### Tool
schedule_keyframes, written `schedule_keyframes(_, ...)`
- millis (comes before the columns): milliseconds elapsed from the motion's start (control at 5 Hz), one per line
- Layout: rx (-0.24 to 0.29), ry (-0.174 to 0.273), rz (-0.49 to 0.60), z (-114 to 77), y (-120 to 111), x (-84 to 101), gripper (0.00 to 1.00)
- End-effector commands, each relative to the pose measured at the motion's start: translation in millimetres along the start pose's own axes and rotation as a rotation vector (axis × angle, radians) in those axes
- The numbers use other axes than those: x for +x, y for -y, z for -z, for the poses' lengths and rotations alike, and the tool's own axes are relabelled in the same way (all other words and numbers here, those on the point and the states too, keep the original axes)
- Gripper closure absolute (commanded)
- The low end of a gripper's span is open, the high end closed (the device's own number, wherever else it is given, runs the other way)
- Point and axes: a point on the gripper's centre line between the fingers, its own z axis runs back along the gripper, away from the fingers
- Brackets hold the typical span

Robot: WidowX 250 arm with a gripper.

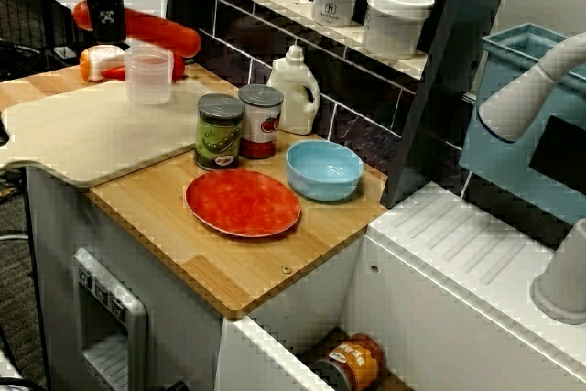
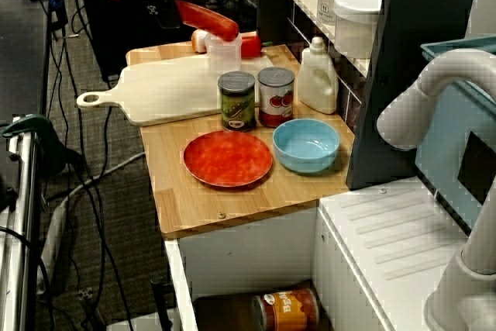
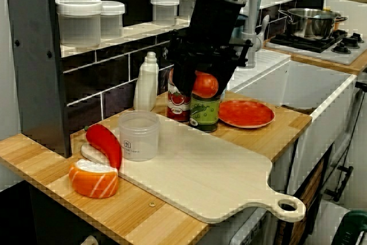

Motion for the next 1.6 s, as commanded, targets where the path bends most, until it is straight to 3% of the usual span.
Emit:
schedule_keyframes(0,0.032,-0.019,0.021,1.7,-4,-4.8,1.00)
schedule_keyframes(800,0.080,-0.057,0.048,35.1,-4,-21.1,1.00)
schedule_keyframes(1400,0.111,-0.069,0.044,46.7,-9,-19.2,1.00)
